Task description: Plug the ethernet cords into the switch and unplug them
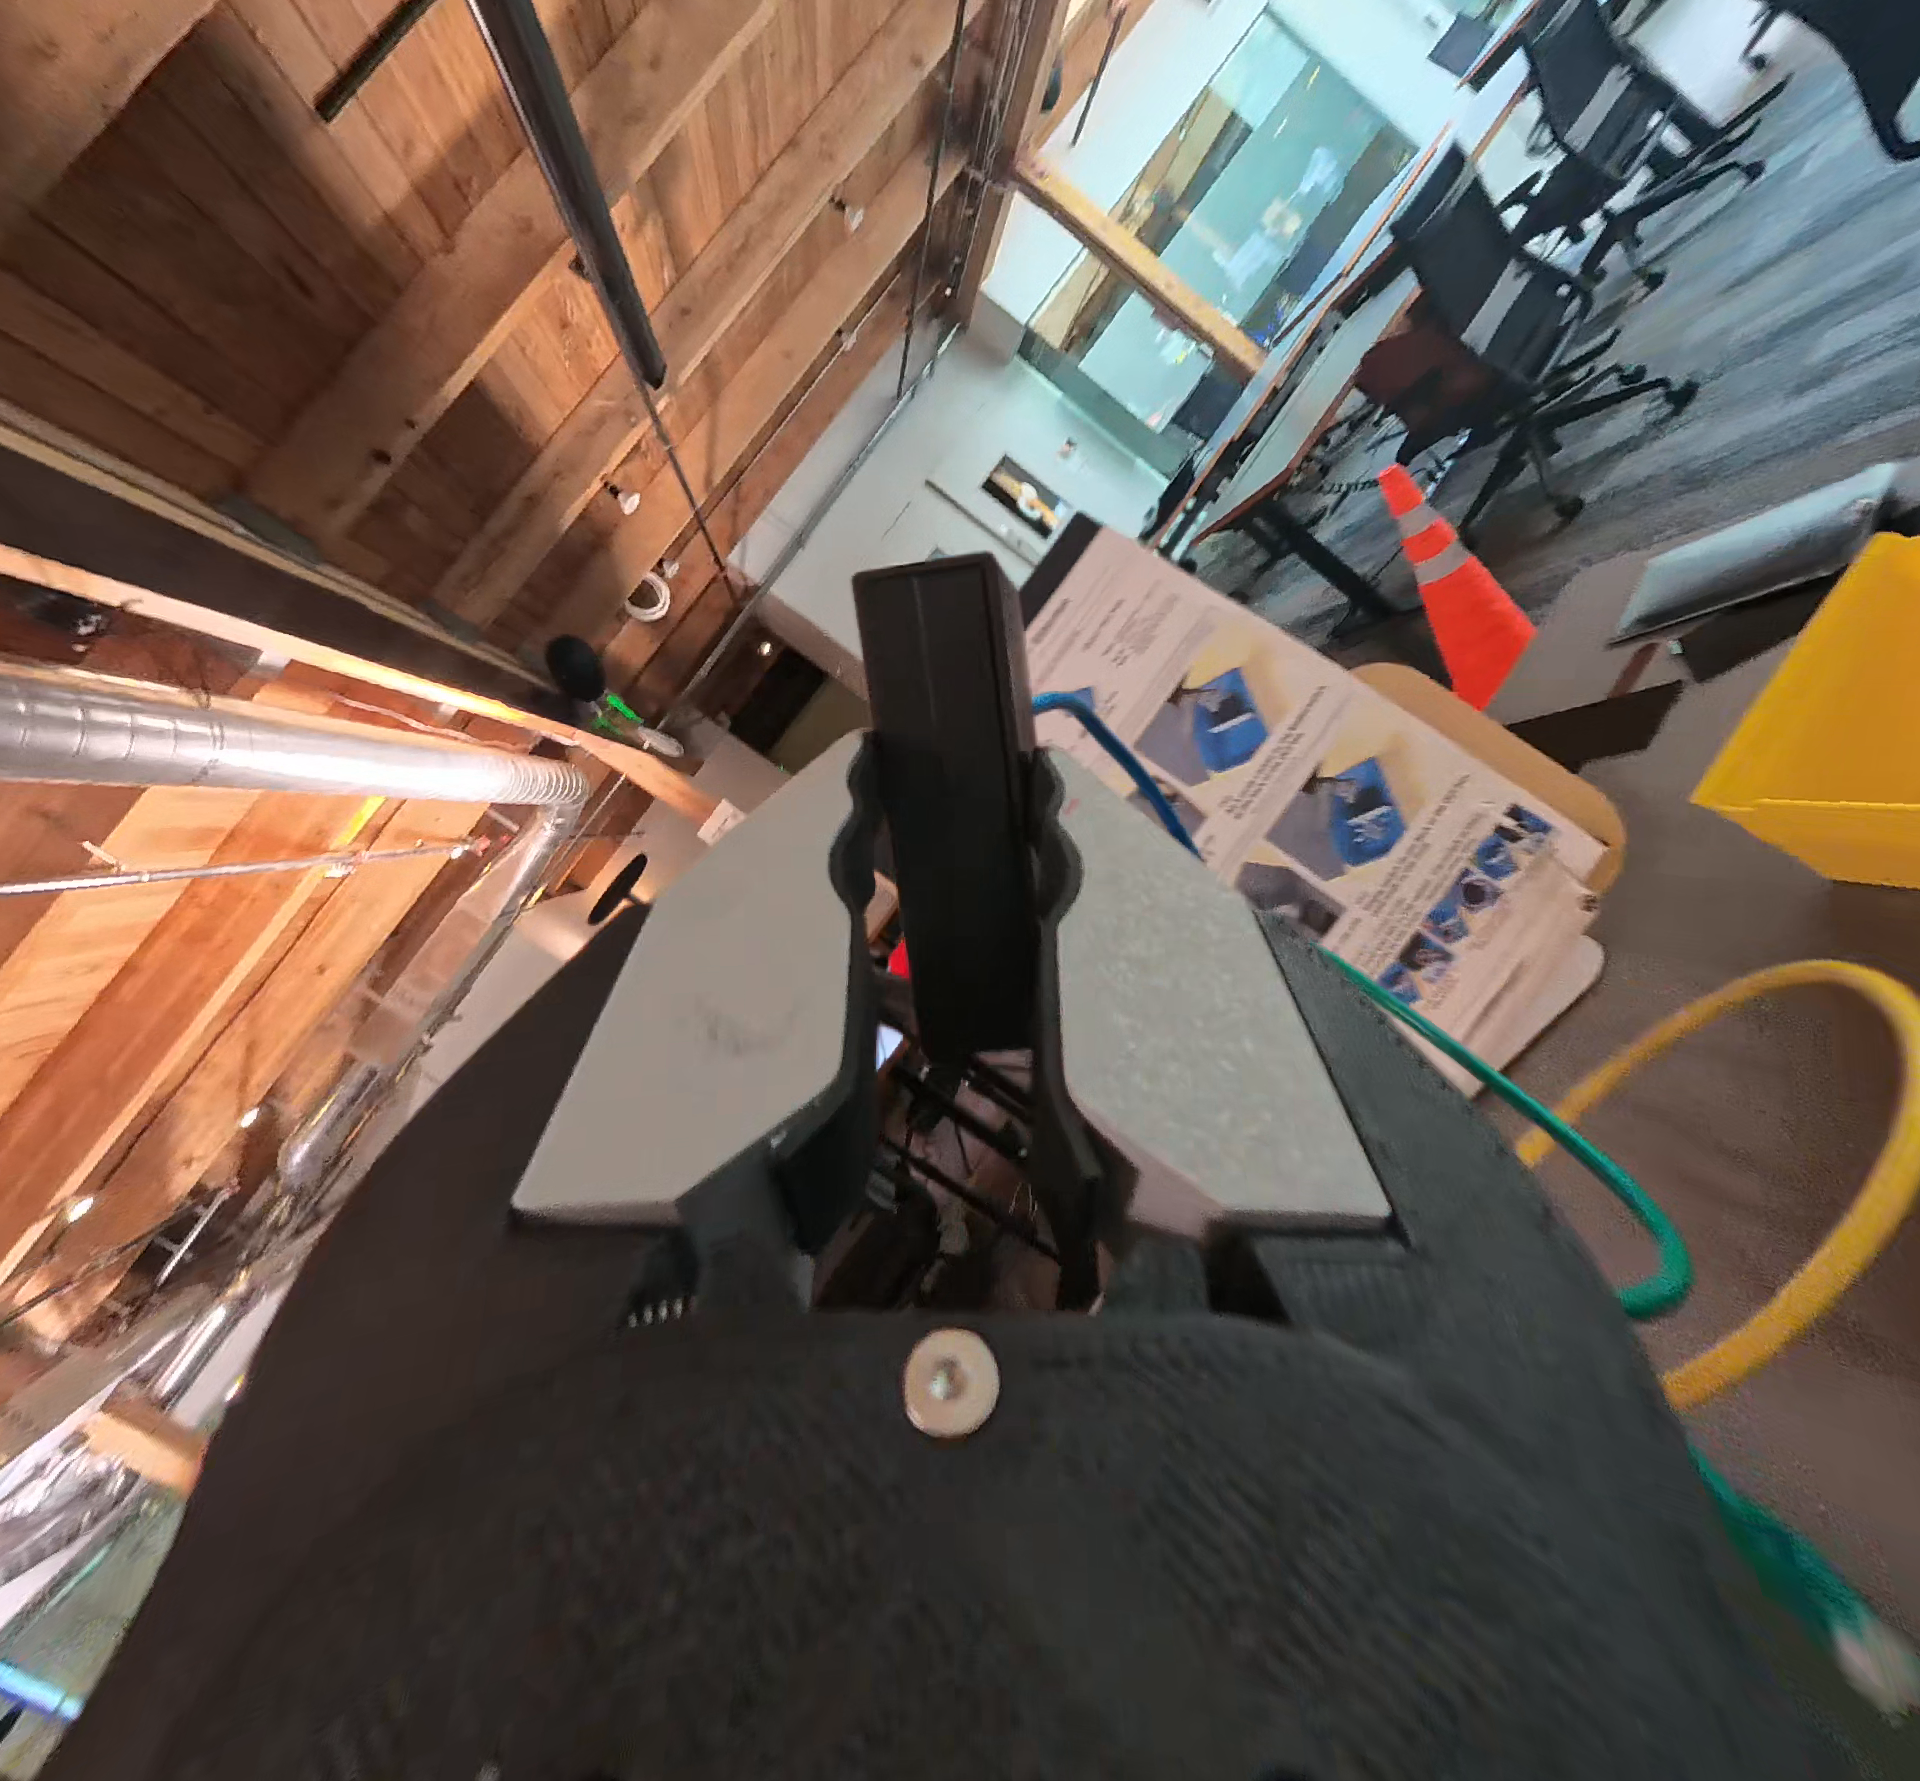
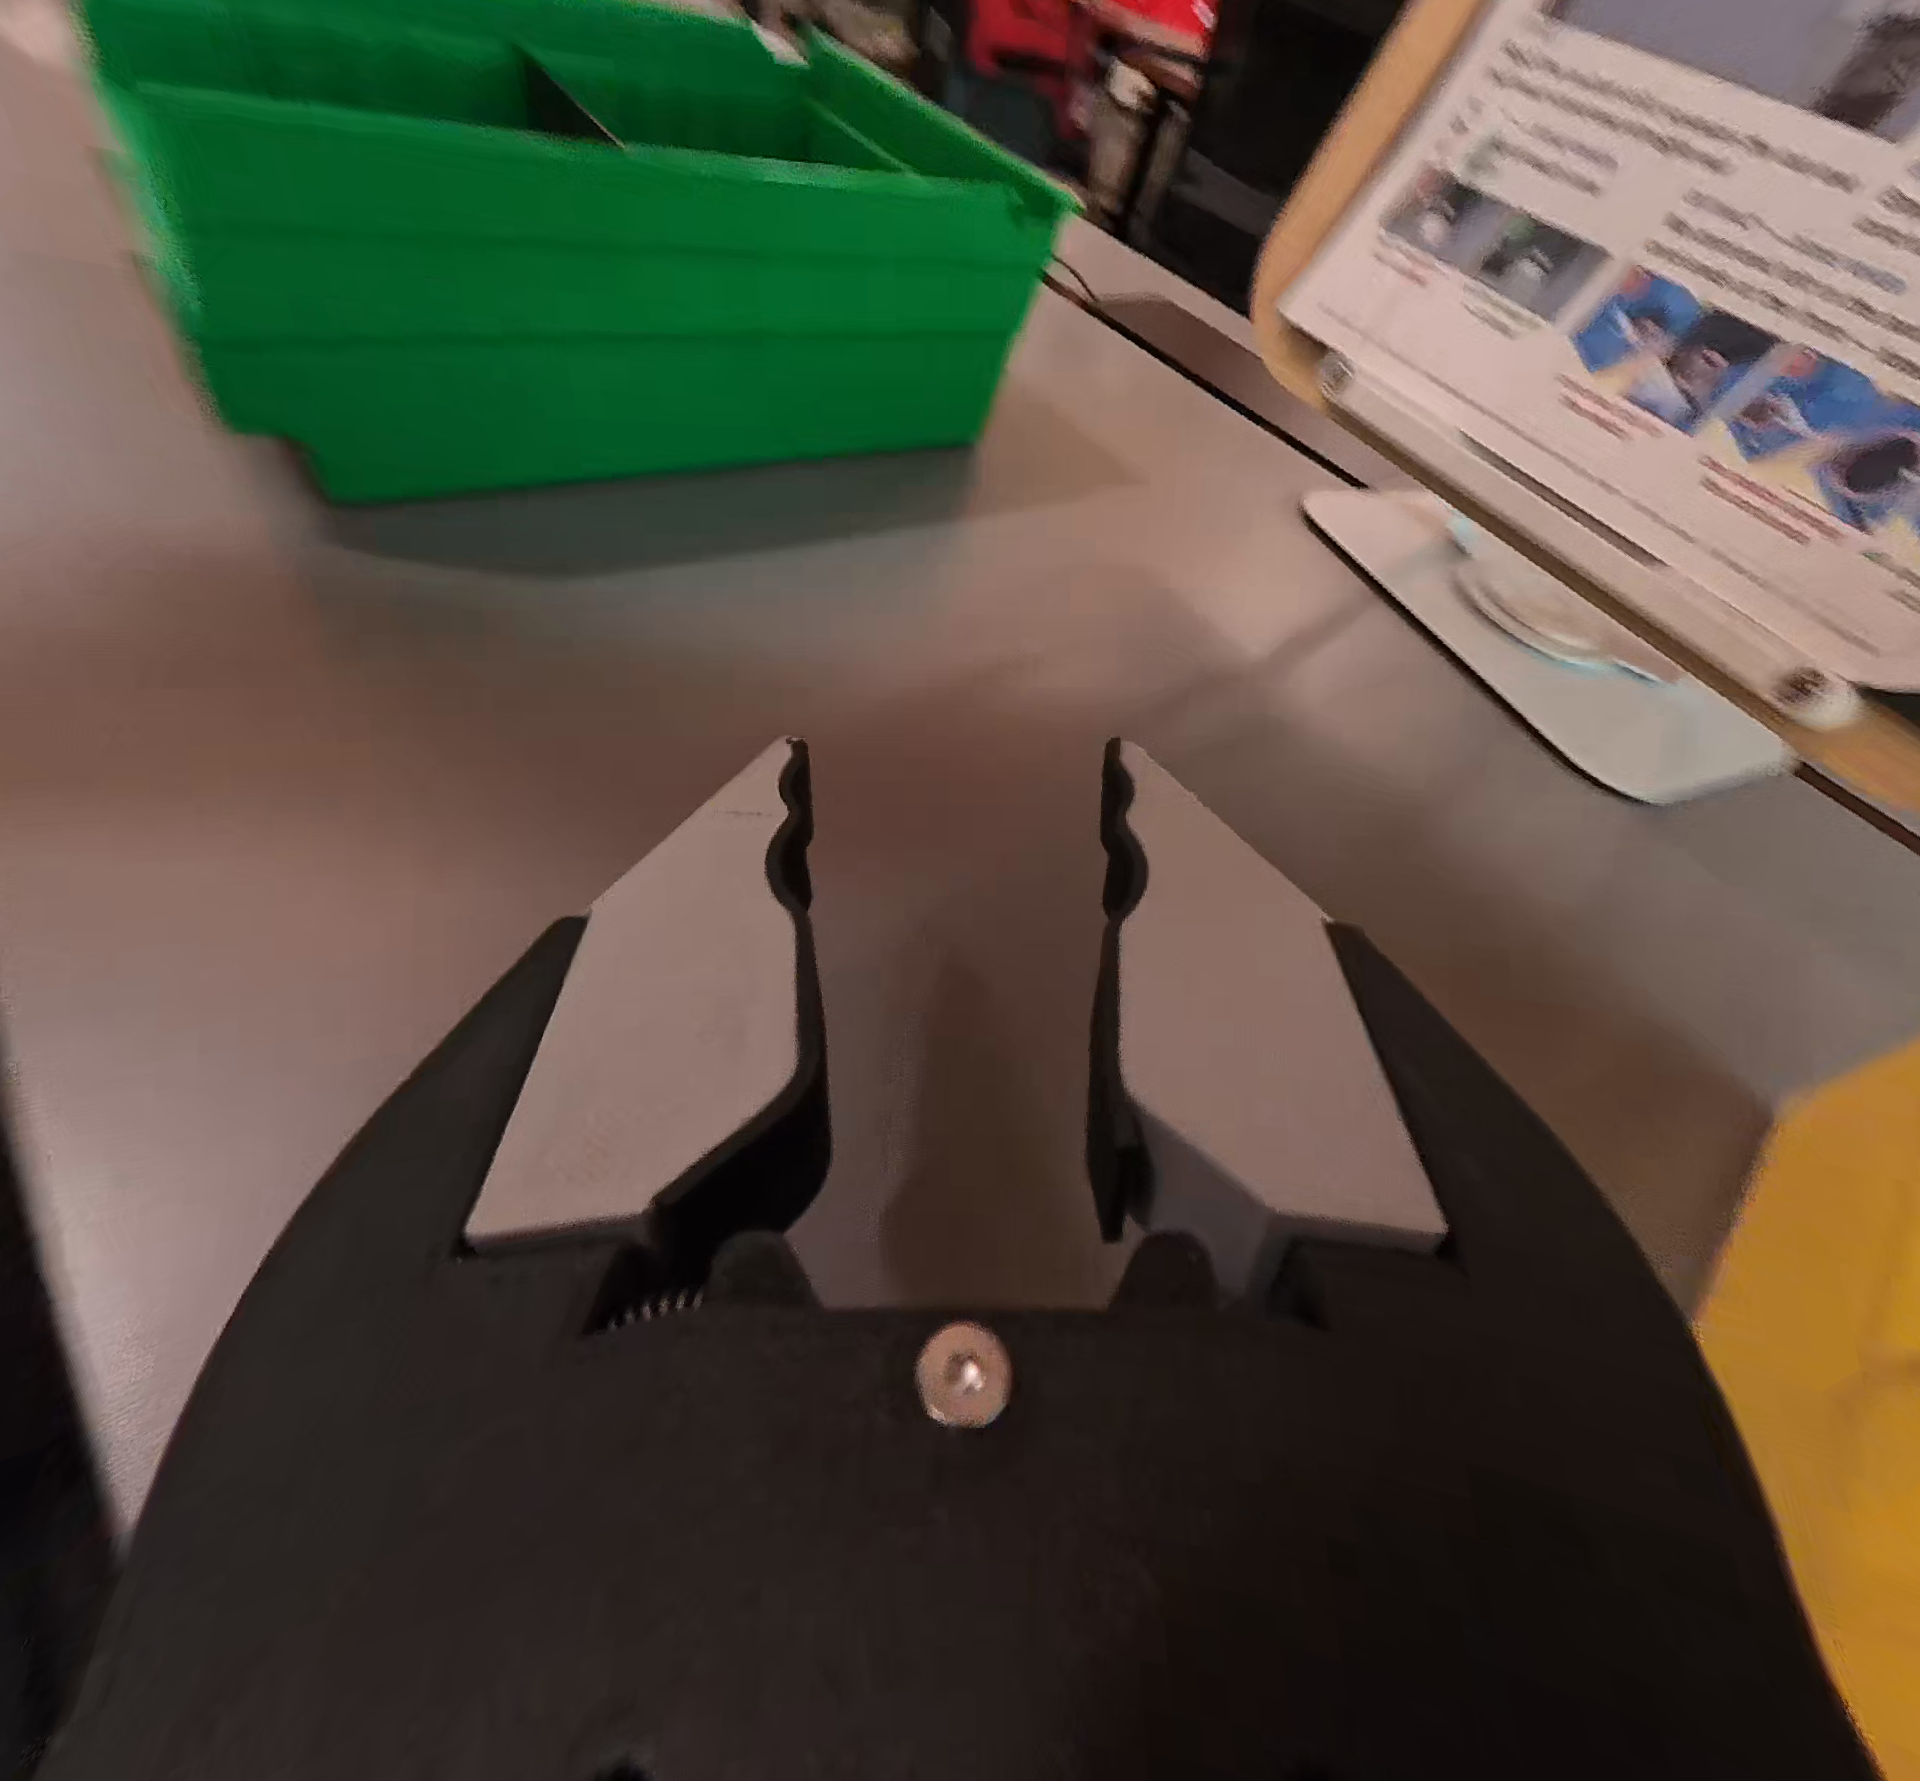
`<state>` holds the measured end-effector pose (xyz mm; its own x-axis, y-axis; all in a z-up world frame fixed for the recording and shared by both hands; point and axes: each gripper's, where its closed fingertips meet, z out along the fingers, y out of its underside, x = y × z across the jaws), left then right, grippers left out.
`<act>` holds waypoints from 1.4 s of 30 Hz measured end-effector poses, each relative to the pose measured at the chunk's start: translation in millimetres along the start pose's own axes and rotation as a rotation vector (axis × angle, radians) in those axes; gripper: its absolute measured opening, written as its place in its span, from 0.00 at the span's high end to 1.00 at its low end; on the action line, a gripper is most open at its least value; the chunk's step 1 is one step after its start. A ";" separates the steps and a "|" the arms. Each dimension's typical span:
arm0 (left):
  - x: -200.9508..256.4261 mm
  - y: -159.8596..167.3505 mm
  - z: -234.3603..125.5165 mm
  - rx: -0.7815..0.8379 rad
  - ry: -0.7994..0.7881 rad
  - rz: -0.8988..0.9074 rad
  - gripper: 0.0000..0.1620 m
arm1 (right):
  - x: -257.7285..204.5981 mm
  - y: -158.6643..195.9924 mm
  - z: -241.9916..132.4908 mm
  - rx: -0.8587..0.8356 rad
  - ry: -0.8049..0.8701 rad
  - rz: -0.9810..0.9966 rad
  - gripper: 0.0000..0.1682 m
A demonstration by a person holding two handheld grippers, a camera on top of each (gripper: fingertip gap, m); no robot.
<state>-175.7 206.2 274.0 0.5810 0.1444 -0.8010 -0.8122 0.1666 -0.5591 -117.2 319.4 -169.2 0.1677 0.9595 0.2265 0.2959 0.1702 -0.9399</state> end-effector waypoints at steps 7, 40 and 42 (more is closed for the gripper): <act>152.0 22.0 -32.9 0.150 0.155 -0.025 0.84 | -8.6 -39.0 -40.6 0.174 -0.105 0.013 0.68; 356.7 165.0 -61.8 -0.190 0.793 -0.427 0.69 | -72.8 -69.9 -47.0 0.039 -0.287 -0.649 0.85; 356.7 161.8 -64.2 -0.198 0.770 -0.335 0.74 | -80.1 -68.7 -45.2 0.010 -0.269 -0.692 0.85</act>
<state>-103.2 222.1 -116.0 0.6522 -0.5954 -0.4693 -0.6401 -0.1009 -0.7616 -108.5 220.7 -111.2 -0.2909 0.6537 0.6986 0.2414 0.7567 -0.6075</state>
